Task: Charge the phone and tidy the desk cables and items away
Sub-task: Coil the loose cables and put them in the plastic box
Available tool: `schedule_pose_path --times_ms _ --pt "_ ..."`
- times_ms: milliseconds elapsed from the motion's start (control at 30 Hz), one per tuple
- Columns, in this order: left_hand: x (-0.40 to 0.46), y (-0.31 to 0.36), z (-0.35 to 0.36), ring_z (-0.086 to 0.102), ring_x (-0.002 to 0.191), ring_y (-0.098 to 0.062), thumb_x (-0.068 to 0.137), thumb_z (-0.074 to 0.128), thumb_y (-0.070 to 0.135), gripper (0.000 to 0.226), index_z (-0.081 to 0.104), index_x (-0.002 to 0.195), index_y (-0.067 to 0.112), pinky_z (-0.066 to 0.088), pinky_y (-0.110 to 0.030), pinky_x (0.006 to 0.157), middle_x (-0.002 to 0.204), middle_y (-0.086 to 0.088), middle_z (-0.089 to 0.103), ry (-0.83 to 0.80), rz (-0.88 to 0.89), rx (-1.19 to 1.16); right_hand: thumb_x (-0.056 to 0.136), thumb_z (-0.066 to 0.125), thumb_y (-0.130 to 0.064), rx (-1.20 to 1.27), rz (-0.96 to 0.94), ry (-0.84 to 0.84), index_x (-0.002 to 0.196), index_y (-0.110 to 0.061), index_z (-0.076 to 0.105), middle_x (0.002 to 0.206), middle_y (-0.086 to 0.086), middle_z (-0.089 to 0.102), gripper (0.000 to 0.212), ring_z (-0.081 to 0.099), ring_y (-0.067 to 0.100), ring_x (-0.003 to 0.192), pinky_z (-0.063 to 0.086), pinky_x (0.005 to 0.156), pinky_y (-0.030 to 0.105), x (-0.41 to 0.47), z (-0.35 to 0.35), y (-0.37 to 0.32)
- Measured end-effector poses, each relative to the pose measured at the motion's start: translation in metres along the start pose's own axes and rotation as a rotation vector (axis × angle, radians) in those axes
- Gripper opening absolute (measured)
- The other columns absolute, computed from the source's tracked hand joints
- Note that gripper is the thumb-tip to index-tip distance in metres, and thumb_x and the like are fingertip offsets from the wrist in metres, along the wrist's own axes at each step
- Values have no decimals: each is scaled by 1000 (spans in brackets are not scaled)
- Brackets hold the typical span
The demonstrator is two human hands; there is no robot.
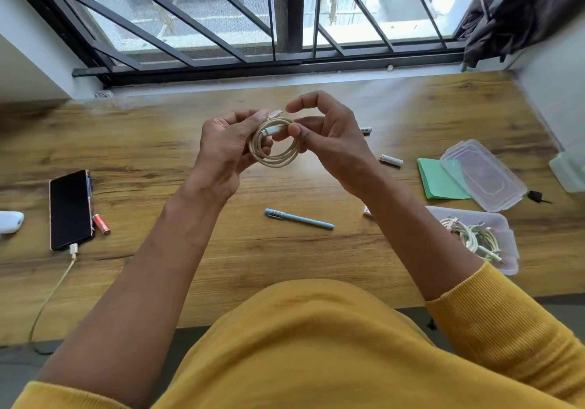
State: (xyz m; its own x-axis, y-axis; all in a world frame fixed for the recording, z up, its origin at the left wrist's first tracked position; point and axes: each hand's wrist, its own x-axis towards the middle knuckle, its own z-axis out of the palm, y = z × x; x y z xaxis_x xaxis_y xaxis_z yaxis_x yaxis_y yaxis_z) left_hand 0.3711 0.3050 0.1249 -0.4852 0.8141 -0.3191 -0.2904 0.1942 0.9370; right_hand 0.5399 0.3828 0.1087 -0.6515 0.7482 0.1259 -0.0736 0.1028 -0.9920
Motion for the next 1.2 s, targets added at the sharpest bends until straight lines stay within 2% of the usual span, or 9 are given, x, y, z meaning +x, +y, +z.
schedule_pose_path --times_ms 233,300,367,433,567,700,900,1067,1200 --pt "-1 -4 0 65 70 -16 103 69 30 29 79 103 3 59 -27 71 78 -8 70 -94 106 69 97 73 -7 -104 34 216 110 -5 72 90 7 82 14 77 25 84 56 72 33 3 6 6" --pt "-3 -5 -2 67 81 -19 97 75 19 16 78 106 6 60 -32 80 88 -7 72 -186 163 114 94 76 -9 -148 24 269 105 -11 76 88 4 81 11 78 19 84 57 72 32 4 5 7" --pt "-3 -8 -3 69 90 -22 94 77 4 21 76 114 6 61 -37 87 97 -8 75 -232 224 176 92 77 -12 -217 7 313 100 -19 79 87 0 81 11 77 17 81 62 73 41 5 4 8" --pt "-2 -9 0 70 90 -24 93 74 -4 25 75 117 4 61 -39 88 98 -11 75 -190 252 227 92 78 -16 -273 4 350 99 -23 80 87 -3 80 10 76 16 79 65 76 47 6 4 10" --pt "1 -8 4 71 85 -27 94 74 -2 19 76 113 2 62 -41 88 94 -13 75 -149 230 219 92 80 -27 -339 46 411 99 -27 80 97 -3 78 7 75 14 74 65 77 42 8 6 11" --pt "0 -4 3 72 85 -25 93 75 1 25 72 117 -3 62 -36 85 93 -14 74 -192 193 111 94 78 -17 -275 52 369 99 -18 81 87 -5 79 6 73 10 73 64 71 34 10 3 3" --pt "0 -1 4 73 86 -27 91 78 2 60 49 143 12 62 -37 85 84 -6 74 -204 242 22 98 73 -10 -86 168 296 98 -8 79 83 10 77 7 69 19 74 60 71 37 12 0 0" --pt "1 -2 -2 71 89 -23 100 64 -2 46 51 144 8 61 -35 87 99 -14 71 -368 261 -24 101 64 -4 111 293 201 106 2 72 88 16 71 11 65 24 78 57 68 33 12 -5 -7" --pt "4 -5 -3 67 94 -23 98 69 -2 39 62 136 3 59 -46 92 99 -9 72 -397 410 197 100 66 -4 141 314 216 102 0 73 86 15 72 9 63 29 80 57 69 35 12 -9 -7"
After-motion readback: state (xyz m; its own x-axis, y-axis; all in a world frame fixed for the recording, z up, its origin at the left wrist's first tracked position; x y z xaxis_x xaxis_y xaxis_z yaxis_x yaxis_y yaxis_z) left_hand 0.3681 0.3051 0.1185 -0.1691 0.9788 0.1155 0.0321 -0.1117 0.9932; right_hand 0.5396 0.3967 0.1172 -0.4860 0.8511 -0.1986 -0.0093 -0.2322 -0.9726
